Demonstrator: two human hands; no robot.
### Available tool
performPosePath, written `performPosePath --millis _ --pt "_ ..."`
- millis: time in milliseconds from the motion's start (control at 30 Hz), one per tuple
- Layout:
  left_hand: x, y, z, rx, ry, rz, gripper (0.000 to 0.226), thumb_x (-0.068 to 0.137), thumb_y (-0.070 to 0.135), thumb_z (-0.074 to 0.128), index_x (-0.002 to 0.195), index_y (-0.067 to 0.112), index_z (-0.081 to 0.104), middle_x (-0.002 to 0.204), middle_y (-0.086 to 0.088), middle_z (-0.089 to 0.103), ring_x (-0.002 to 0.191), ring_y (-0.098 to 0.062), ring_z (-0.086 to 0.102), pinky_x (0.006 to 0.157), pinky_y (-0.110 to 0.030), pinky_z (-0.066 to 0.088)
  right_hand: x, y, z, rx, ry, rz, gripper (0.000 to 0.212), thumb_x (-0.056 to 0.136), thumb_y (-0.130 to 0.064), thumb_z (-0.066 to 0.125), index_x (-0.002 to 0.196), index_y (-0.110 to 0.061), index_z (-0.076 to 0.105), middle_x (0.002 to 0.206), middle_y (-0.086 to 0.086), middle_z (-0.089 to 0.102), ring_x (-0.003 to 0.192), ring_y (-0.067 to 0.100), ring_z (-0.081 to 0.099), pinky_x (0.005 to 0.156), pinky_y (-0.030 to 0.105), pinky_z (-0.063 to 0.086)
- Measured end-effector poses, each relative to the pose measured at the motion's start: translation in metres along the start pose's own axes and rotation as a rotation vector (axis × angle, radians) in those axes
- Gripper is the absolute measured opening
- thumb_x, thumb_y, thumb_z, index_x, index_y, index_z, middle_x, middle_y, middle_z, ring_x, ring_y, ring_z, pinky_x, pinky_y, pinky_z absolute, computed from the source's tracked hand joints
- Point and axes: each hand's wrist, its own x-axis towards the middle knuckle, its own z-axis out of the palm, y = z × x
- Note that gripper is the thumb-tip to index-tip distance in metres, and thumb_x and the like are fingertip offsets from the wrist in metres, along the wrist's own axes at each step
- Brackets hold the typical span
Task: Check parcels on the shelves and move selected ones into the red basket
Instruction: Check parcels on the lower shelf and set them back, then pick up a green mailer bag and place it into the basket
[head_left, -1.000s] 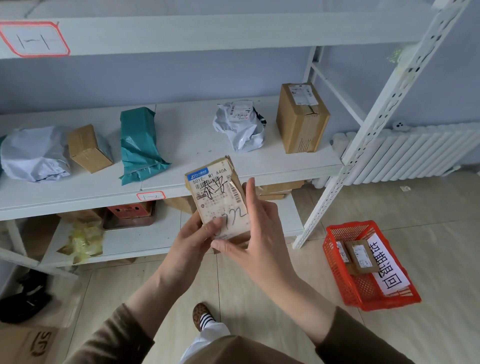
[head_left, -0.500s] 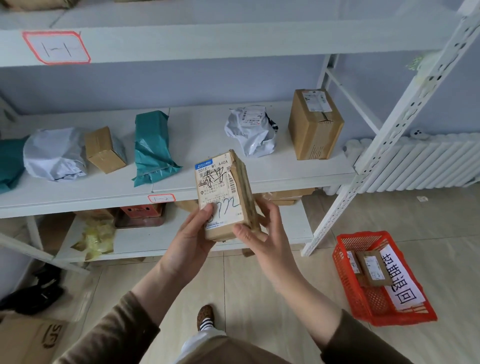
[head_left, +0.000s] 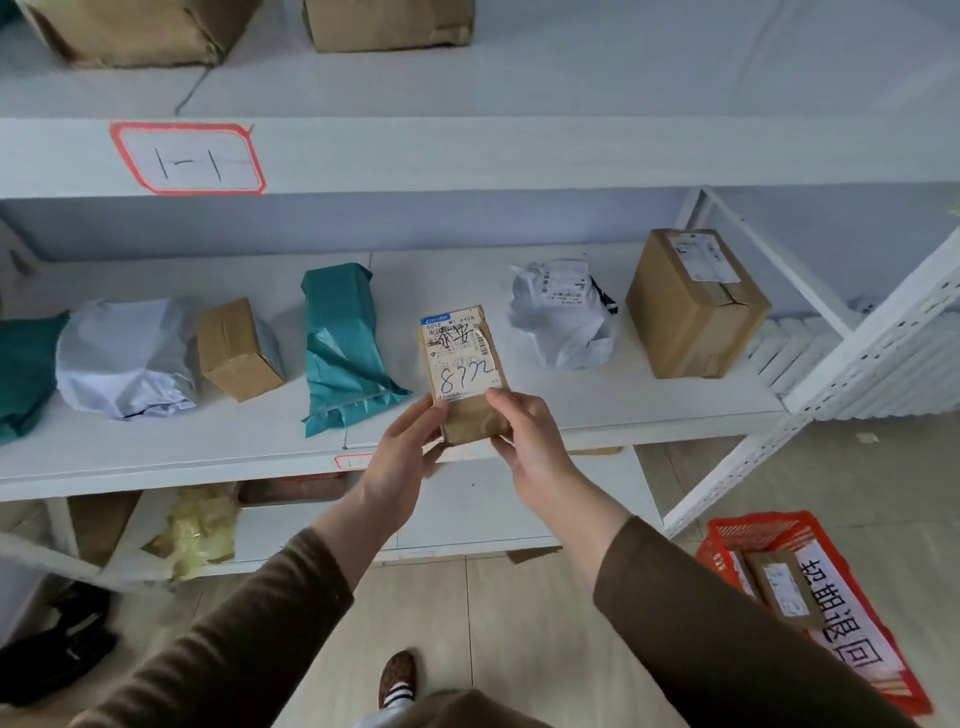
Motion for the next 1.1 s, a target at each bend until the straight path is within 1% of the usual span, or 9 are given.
performPosePath --millis 200,300,467,600,767,867,967,1033,1100 --pt "0.121 0.019 -0.024 0.044 0.062 -0.118 0.037 0.108 0.018 0.048 0.143 0.020 0.059 0.129 -0.002 0.072 0.123 -0.023 0.065 0.112 -0.038 0.049 0.080 -0.015 0.055 -0.134 0.131 0.020 0.021 0.100 -0.034 0.064 0.085 -0.021 0.063 0.099 0.007 0.071 0.102 0.023 0.066 0.097 0.039 0.051" --pt "0.167 0.030 -0.028 0.114 0.054 -0.163 0.027 0.108 0.013 0.046 0.129 0.019 0.062 0.115 -0.001 0.072 0.108 -0.023 0.066 0.098 -0.033 0.052 0.123 -0.014 0.069 -0.168 0.199 0.047 0.023 0.100 -0.041 0.064 0.086 -0.023 0.063 0.115 0.007 0.073 0.114 0.024 0.066 0.111 0.044 0.048" --pt "0.213 0.035 -0.032 0.276 0.030 -0.181 0.035 0.106 0.014 0.049 0.139 0.011 0.061 0.125 -0.011 0.068 0.106 -0.029 0.063 0.091 -0.038 0.051 0.168 -0.018 0.083 -0.152 0.316 0.067 0.022 0.105 -0.022 0.053 0.084 -0.020 0.060 0.120 0.011 0.069 0.114 0.027 0.065 0.105 0.038 0.050" --pt "0.208 0.043 -0.032 0.268 -0.047 -0.227 0.039 0.106 0.009 0.048 0.144 0.009 0.056 0.135 -0.009 0.064 0.112 -0.024 0.059 0.093 -0.033 0.047 0.176 -0.018 0.095 -0.276 0.396 -0.004 0.025 0.101 -0.012 0.047 0.121 -0.008 0.063 0.129 0.014 0.067 0.108 0.029 0.061 0.091 0.039 0.050" --pt "0.182 0.070 -0.069 0.413 -0.021 0.049 0.062 0.106 0.019 0.056 0.163 0.020 0.033 0.163 -0.005 0.044 0.150 -0.025 0.042 0.108 -0.024 0.031 0.149 -0.010 0.124 -0.719 0.463 -0.467 0.050 0.094 -0.015 0.058 0.144 -0.011 0.053 0.146 0.014 0.057 0.137 0.034 0.048 0.118 0.050 0.037" --pt "0.181 0.076 -0.118 0.479 0.143 0.227 0.065 0.103 0.018 0.061 0.162 0.026 0.036 0.169 0.001 0.035 0.157 -0.020 0.031 0.124 -0.030 0.028 0.141 -0.005 0.155 -0.838 0.288 -0.678 0.049 0.101 -0.009 0.056 0.150 -0.011 0.050 0.155 0.009 0.051 0.145 0.027 0.041 0.121 0.042 0.034" --pt "0.198 0.071 -0.168 0.445 0.306 0.115 0.070 0.093 0.028 0.065 0.156 0.036 0.037 0.165 0.000 0.040 0.150 -0.030 0.042 0.122 -0.052 0.039 0.141 -0.001 0.185 -0.843 0.085 -0.446 0.058 0.106 -0.018 0.054 0.161 -0.016 0.035 0.166 0.004 0.036 0.151 0.025 0.038 0.113 0.029 0.037" --pt "0.203 0.069 -0.182 0.321 0.323 -0.008 0.056 0.095 0.026 0.066 0.146 0.029 0.043 0.143 -0.004 0.056 0.127 -0.030 0.061 0.104 -0.051 0.056 0.149 0.002 0.199 -0.793 0.011 -0.175 0.067 0.106 -0.026 0.054 0.165 -0.022 0.022 0.168 0.001 0.032 0.148 0.026 0.042 0.101 0.026 0.040" --pt "0.197 0.073 -0.183 0.185 0.322 -0.166 0.040 0.103 0.023 0.064 0.136 0.021 0.042 0.121 -0.005 0.059 0.102 -0.026 0.066 0.083 -0.040 0.060 0.156 0.008 0.205 -0.701 -0.067 0.028 0.075 0.105 -0.033 0.055 0.167 -0.026 0.012 0.171 0.004 0.027 0.151 0.031 0.037 0.115 0.037 0.037"
